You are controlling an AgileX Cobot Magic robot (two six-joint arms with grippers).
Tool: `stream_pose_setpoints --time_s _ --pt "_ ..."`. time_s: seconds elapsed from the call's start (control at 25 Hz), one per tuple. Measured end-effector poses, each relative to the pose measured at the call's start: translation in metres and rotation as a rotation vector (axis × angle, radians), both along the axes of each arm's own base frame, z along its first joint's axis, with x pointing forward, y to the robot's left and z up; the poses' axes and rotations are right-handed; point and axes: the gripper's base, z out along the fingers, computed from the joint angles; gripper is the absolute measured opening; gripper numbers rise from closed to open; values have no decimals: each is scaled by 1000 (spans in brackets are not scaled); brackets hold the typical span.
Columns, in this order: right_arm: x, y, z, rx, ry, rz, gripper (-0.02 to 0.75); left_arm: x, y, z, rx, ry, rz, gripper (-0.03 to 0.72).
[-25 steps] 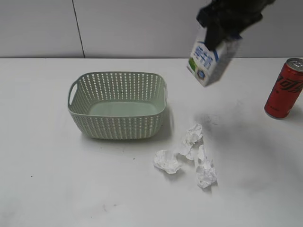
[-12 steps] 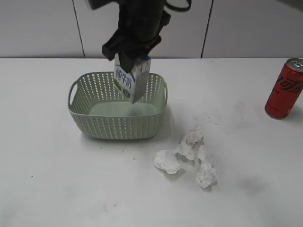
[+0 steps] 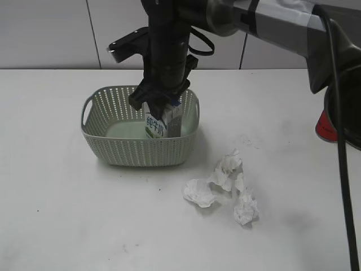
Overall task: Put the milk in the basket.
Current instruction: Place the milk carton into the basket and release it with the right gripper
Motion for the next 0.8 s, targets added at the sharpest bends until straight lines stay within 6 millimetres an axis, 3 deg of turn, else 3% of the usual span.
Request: stream_pose_setpoints --time_s 0.24,0.4,0.52,0.64,0.8 --pt "1 1 2 13 -11 -7 521 0 0 0 0 0 0 237" --pt "1 -1 7 25 -10 -41 555 0 0 0 0 0 0 237" --pt "4 -9 25 72 -9 -112 560 0 0 0 0 0 0 237" --pt "15 -34 54 140 -31 -195 560 0 0 0 0 0 0 237" --pt "31 -90 105 233 -88 -319 560 0 0 0 0 0 0 237"
